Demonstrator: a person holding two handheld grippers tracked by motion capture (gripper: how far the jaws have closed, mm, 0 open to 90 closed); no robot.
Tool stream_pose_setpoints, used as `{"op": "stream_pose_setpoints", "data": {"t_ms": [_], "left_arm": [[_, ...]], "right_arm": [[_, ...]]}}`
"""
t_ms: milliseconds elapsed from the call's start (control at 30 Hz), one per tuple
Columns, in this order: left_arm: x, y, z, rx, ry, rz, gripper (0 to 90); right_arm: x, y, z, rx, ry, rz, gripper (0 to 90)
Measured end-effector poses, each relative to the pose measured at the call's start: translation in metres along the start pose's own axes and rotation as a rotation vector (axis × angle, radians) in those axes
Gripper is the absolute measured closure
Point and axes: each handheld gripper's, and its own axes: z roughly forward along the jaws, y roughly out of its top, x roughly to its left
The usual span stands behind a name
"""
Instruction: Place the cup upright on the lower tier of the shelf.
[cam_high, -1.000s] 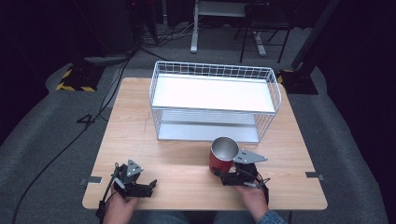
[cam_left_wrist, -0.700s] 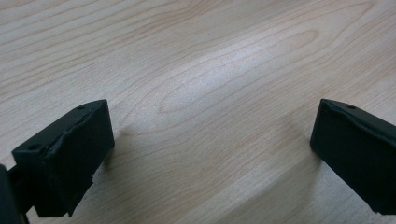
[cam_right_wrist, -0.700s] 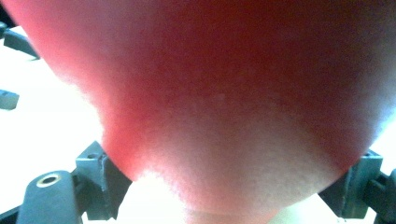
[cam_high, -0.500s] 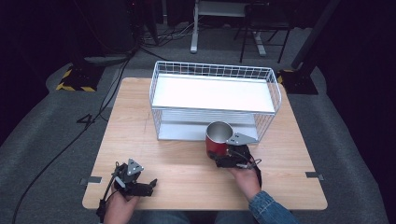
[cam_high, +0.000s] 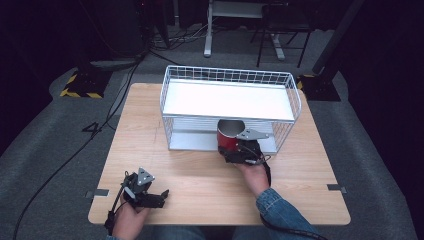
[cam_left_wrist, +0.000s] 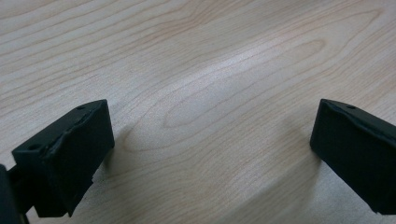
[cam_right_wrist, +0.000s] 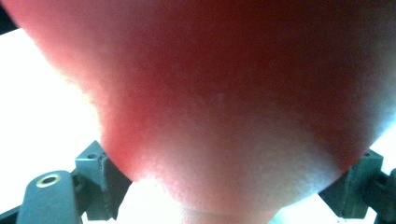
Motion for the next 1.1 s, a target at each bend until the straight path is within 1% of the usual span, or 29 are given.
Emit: {"op": "stream_pose_setpoints", "data": {"t_ms": [100,200,333,367,433,467,500,567,600,667,800,867,1000,1067,1100], "left_arm": [[0.000,0.000,0.000,0.000,0.000,0.000,0.2],[0.000,0.000,0.000,0.000,0.000,0.000,0.2],[0.000,0.000,0.000,0.001,-0.001,0.000,0.2],[0.000,0.000,0.000,0.001,-0.001,0.000,0.2],[0.000,0.000,0.000,0.003,-0.003,0.001,0.2],[0.000,0.000,0.000,0.003,-0.003,0.001,0.2],[0.000,0.000,0.000,0.003,-0.003,0.001,0.2],[0.000,0.000,0.000,0.003,-0.003,0.000,0.2],[0.000,0.000,0.000,0.000,-0.001,-0.001,0.2],[0.000,0.000,0.000,0.003,-0.003,0.000,0.2],[0.000,0.000,0.000,0.004,-0.002,0.001,0.2],[0.000,0.000,0.000,0.004,-0.004,0.001,0.3],[0.000,0.000,0.000,0.004,-0.004,0.001,0.3],[0.000,0.000,0.000,0.004,-0.004,0.001,0.2],[0.000,0.000,0.000,0.004,-0.004,0.001,0.3]], "right_arm": [[-0.004,0.003,0.006,-0.020,-0.021,0.009,17.6],[-0.005,0.005,0.010,-0.026,-0.040,0.015,17.5],[-0.007,0.008,0.020,-0.058,-0.091,0.031,17.5],[-0.007,0.008,0.020,-0.058,-0.091,0.031,17.5],[-0.008,0.009,0.026,-0.067,-0.106,0.048,17.5],[-0.009,0.009,0.029,-0.074,-0.114,0.039,17.5],[-0.009,0.010,0.031,-0.077,-0.119,0.044,17.5],[-0.009,0.011,0.035,-0.072,-0.128,0.057,17.5],[-0.010,0.011,0.037,-0.075,-0.135,0.051,17.5],[-0.011,0.013,0.040,-0.077,-0.147,0.057,17.4],[-0.013,0.014,0.047,-0.072,-0.155,0.076,17.4],[-0.014,0.014,0.051,-0.065,-0.167,0.071,17.4],[-0.015,0.015,0.057,-0.059,-0.172,0.059,17.3],[-0.017,0.014,0.060,-0.055,-0.175,0.061,17.3],[-0.017,0.013,0.061,-0.049,-0.169,0.067,17.2]]}}
